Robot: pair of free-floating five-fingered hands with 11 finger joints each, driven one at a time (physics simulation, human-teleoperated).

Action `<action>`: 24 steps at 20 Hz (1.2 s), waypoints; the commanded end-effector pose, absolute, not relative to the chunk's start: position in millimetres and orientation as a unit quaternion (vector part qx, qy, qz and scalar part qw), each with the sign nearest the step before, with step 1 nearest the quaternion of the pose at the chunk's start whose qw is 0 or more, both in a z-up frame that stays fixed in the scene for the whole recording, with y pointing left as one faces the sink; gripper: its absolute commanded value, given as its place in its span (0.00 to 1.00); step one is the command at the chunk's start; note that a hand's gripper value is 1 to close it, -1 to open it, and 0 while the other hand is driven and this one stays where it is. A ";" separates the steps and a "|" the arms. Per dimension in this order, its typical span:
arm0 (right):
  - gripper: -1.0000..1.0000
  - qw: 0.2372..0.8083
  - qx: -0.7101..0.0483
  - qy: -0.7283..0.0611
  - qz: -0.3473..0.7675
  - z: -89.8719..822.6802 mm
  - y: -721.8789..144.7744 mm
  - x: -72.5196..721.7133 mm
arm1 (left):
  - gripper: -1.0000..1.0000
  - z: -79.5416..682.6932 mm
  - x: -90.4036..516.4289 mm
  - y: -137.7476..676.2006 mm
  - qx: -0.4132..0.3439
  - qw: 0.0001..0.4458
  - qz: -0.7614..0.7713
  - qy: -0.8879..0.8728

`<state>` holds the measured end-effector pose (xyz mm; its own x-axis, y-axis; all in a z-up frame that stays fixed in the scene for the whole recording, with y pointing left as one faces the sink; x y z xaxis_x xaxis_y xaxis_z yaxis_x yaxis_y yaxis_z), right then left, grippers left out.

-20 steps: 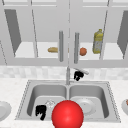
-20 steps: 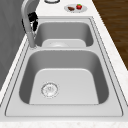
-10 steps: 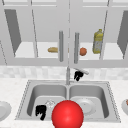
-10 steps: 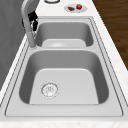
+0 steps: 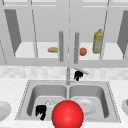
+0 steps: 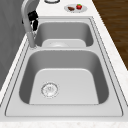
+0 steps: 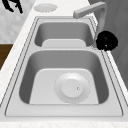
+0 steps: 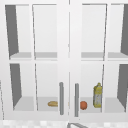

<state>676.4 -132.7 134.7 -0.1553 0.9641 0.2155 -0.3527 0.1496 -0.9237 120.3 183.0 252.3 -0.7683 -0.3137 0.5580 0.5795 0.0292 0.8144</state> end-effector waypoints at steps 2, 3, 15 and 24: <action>1.00 0.620 -0.298 -0.448 0.571 140.3 -124.9 676.2 | 0.50 252.3 120.3 183.0 -0.104 0.324 -0.689 -0.640; 1.00 0.622 -0.300 -0.445 0.571 141.0 -124.1 675.9 | 0.50 252.3 120.3 183.0 -0.104 0.324 -0.689 -0.640; 1.00 0.641 -0.337 -0.398 0.563 158.5 -100.3 673.6 | 0.50 252.3 120.3 183.0 -0.104 0.324 -0.689 -0.640; 1.00 0.593 -0.449 -0.289 0.603 179.4 -50.9 669.7 | 0.50 252.3 120.3 183.0 -0.104 0.324 -0.689 -0.640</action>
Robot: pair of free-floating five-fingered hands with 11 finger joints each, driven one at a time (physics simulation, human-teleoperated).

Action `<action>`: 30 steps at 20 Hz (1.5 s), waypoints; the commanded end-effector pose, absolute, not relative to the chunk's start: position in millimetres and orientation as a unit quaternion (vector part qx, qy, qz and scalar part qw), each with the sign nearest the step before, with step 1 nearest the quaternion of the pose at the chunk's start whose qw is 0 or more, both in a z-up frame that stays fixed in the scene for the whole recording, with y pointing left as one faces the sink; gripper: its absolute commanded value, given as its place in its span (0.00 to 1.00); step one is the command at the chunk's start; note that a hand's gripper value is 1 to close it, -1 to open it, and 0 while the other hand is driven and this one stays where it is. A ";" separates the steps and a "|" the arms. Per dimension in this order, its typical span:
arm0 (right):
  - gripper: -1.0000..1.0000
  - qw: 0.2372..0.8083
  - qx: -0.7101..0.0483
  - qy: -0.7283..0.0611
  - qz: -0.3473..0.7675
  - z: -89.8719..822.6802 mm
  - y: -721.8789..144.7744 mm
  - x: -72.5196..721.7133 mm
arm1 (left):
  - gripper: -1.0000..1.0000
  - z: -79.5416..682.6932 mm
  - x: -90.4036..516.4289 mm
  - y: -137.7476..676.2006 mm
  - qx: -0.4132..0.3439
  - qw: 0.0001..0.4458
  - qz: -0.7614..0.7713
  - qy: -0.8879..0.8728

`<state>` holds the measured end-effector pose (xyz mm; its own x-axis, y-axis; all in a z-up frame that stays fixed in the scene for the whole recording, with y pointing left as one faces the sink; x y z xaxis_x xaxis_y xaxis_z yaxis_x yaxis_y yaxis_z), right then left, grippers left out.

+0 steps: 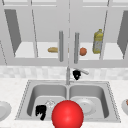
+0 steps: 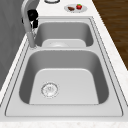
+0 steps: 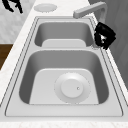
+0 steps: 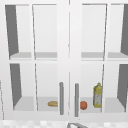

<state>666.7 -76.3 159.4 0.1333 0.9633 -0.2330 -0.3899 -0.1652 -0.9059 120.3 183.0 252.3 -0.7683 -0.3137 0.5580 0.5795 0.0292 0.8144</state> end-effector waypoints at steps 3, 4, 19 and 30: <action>1.00 0.560 -0.504 -0.248 0.609 175.9 -34.9 666.0 | 0.50 252.3 120.3 183.0 -0.104 0.324 -0.689 -0.640; 1.00 0.546 -0.521 -0.233 0.613 175.6 -29.2 665.9 | 0.50 252.3 120.3 183.0 -0.104 0.324 -0.689 -0.640; 1.00 0.545 -0.676 -0.161 0.469 160.6 0.7 660.6 | 0.50 252.3 120.3 183.0 -0.104 0.324 -0.689 -0.640; 1.00 0.606 -0.750 -0.090 0.248 147.0 19.9 661.0 | 0.50 252.3 120.3 183.0 -0.104 0.324 -0.689 -0.640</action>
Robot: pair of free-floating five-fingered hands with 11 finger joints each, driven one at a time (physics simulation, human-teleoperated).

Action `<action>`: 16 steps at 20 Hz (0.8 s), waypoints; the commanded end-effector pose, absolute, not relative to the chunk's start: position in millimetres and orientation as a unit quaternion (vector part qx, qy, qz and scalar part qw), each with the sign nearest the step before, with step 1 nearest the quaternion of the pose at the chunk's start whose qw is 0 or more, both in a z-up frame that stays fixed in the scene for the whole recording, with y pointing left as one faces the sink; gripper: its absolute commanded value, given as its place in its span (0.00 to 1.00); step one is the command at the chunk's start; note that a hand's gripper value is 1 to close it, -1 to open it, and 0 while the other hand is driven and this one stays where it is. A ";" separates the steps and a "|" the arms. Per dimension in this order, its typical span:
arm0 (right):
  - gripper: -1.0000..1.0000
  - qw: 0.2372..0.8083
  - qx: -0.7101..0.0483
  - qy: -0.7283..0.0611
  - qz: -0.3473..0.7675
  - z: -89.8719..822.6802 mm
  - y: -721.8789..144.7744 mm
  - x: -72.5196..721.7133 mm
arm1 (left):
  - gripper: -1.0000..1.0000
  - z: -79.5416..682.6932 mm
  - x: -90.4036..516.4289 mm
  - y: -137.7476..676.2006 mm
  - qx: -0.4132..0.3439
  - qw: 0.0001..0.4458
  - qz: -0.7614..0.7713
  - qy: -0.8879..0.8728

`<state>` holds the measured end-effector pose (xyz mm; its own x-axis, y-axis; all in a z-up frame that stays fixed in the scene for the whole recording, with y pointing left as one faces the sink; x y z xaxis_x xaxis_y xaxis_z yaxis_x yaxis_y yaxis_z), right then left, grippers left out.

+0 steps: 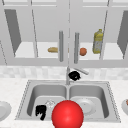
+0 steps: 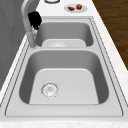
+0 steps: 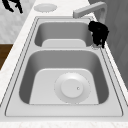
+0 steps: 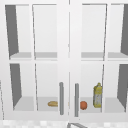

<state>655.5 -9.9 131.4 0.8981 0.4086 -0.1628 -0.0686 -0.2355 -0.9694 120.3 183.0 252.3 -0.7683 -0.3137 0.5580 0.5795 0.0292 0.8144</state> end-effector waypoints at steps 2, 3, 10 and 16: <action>1.00 0.615 -0.757 -0.094 0.199 143.3 22.5 661.6 | 0.50 252.3 120.3 183.0 -0.104 0.324 -0.689 -0.640; 1.00 0.617 -0.760 -0.099 0.178 141.8 23.3 661.8 | 0.50 252.3 120.3 183.0 -0.104 0.324 -0.689 -0.640; 1.00 0.605 -0.778 -0.120 0.121 126.5 18.2 657.6 | 0.50 252.3 120.3 183.0 -0.104 0.324 -0.689 -0.640; 0.00 0.610 -0.776 -0.127 0.100 126.1 -1.2 664.1 | 0.50 252.3 120.3 183.0 -0.104 0.324 -0.689 -0.640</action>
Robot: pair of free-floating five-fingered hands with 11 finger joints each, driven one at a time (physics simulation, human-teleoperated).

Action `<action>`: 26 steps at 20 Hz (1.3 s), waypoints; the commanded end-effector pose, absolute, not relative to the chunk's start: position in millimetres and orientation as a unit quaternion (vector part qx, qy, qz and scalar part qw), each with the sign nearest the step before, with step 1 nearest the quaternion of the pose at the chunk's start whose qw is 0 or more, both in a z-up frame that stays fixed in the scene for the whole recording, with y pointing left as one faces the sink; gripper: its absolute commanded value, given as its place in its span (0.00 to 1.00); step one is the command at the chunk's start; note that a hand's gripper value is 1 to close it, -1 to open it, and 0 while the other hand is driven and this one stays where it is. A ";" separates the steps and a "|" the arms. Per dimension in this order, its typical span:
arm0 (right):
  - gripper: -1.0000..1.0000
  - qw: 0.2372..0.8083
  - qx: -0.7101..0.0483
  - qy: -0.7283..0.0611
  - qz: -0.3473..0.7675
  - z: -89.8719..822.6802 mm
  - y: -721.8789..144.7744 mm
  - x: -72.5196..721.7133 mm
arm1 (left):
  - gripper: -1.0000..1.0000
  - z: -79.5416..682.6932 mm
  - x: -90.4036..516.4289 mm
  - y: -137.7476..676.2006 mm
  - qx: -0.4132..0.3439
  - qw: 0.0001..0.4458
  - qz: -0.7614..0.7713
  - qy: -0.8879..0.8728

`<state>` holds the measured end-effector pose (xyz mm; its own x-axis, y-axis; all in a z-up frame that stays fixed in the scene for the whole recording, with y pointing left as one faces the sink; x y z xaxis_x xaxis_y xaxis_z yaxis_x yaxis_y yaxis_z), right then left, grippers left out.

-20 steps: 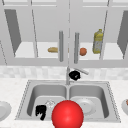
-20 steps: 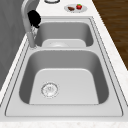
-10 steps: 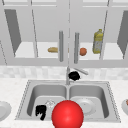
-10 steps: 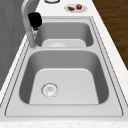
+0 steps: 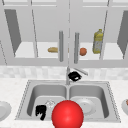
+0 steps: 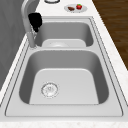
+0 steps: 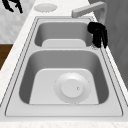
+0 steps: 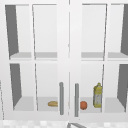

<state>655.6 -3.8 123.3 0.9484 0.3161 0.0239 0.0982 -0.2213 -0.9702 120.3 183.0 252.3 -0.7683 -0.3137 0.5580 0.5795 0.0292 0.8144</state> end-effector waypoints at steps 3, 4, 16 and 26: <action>0.00 0.618 -0.770 -0.121 0.106 150.0 -8.6 660.7 | 0.50 252.3 120.3 183.0 -0.104 0.324 -0.689 -0.640; 0.00 0.626 -0.763 -0.120 0.106 155.4 -10.9 662.1 | 0.50 252.3 120.3 183.0 -0.104 0.324 -0.689 -0.640; 0.00 0.635 -0.750 -0.119 0.142 188.7 -42.5 662.3 | 0.50 252.3 120.3 183.0 -0.104 0.324 -0.689 -0.640; 0.00 0.614 -0.745 -0.159 0.204 159.2 -71.1 647.6 | 0.50 252.3 120.3 183.0 -0.104 0.324 -0.689 -0.640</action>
